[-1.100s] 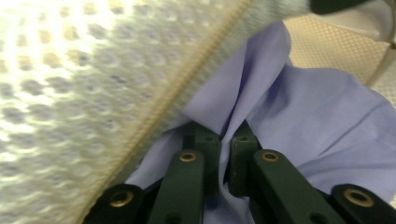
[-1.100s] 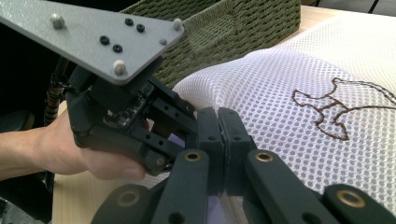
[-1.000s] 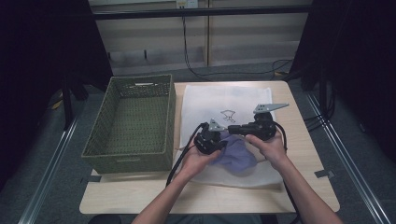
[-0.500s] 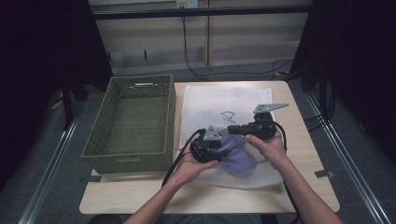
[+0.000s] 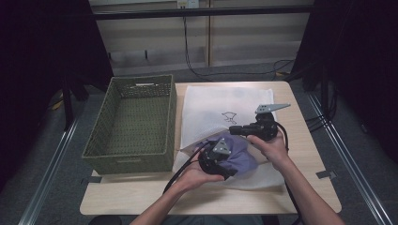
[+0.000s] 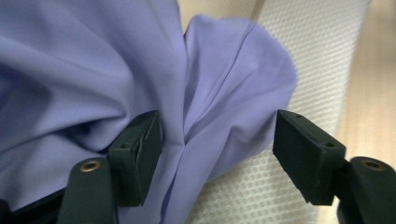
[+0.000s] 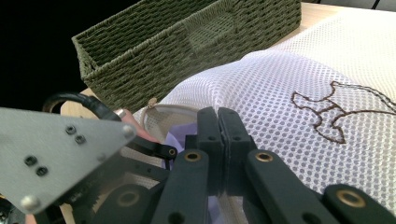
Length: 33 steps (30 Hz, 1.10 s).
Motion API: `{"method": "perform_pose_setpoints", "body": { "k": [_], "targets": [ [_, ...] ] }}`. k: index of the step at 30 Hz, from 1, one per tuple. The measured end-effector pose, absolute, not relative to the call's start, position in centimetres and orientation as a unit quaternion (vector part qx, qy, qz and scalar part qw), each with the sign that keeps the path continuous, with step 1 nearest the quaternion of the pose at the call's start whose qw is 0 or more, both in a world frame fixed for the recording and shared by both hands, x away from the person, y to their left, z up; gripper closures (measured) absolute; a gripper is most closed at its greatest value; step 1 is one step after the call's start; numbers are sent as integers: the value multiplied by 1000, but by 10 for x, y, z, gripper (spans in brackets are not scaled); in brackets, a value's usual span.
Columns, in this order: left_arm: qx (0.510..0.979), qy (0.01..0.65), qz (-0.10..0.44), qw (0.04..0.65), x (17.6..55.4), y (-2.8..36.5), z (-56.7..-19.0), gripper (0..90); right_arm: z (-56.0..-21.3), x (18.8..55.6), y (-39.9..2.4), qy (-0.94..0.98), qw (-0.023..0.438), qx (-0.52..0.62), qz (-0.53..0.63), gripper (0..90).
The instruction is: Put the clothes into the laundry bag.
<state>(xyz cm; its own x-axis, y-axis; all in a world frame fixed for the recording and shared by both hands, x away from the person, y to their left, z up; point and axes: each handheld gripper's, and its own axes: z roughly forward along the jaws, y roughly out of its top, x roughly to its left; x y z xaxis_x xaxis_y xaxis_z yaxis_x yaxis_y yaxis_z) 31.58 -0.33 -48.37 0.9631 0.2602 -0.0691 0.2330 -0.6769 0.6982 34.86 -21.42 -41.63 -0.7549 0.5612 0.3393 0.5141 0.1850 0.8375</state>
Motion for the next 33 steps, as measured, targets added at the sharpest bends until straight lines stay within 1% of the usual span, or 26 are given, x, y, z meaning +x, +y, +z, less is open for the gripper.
{"method": "perform_pose_setpoints", "body": {
  "k": [2, 4, 5, 6, 7, 9, 10, 11, 14, 15, 18, 22, 23, 24, 25, 31, 33],
  "targets": [
    [918, 139, 20, 371, 316, -3, -488, 311, -417, 349, -214, 770, 23, 348, 534, 893],
    [919, 143, 36, 365, 316, -3, -492, 358, -417, 349, -213, 771, 21, 349, 533, 893],
    [925, 132, 46, 354, 317, -1, -492, 416, -417, 349, -213, 771, 21, 348, 533, 893],
    [917, 153, 49, 366, 316, -1, -494, 476, -417, 349, -213, 771, 21, 349, 532, 893],
    [915, 157, 56, 367, 317, 0, -494, 540, -418, 349, -213, 772, 21, 348, 531, 893],
    [923, 142, 61, 353, 322, 5, -490, 692, -418, 349, -213, 772, 21, 348, 531, 893],
    [910, 167, 60, 376, 321, 4, -492, 749, -418, 349, -212, 773, 21, 347, 531, 893],
    [915, 163, 67, 362, 322, 6, -491, 771, -418, 349, -212, 773, 21, 348, 531, 893],
    [917, 157, 72, 360, 323, 6, -489, 799, -418, 349, -211, 773, 22, 348, 530, 893],
    [911, 172, 75, 367, 321, 5, -490, 816, -418, 348, -211, 773, 22, 347, 530, 893],
    [909, 177, 78, 370, 324, 4, -488, 850, -417, 348, -210, 774, 23, 346, 529, 893],
    [903, 196, 93, 372, 328, 3, -485, 858, -416, 347, -210, 776, 22, 344, 528, 893],
    [901, 195, 95, 376, 330, 2, -486, 860, -416, 347, -210, 776, 22, 344, 529, 893],
    [896, 210, 93, 381, 330, 1, -485, 861, -416, 347, -210, 775, 21, 344, 529, 893],
    [901, 203, 99, 370, 332, 2, -483, 862, -416, 347, -210, 775, 22, 345, 530, 893],
    [884, 233, 106, 392, 338, 2, -482, 864, -416, 347, -210, 774, 22, 345, 530, 893],
    [883, 239, 110, 388, 339, 2, -480, 864, -416, 347, -210, 776, 21, 343, 529, 893]
  ]
}}
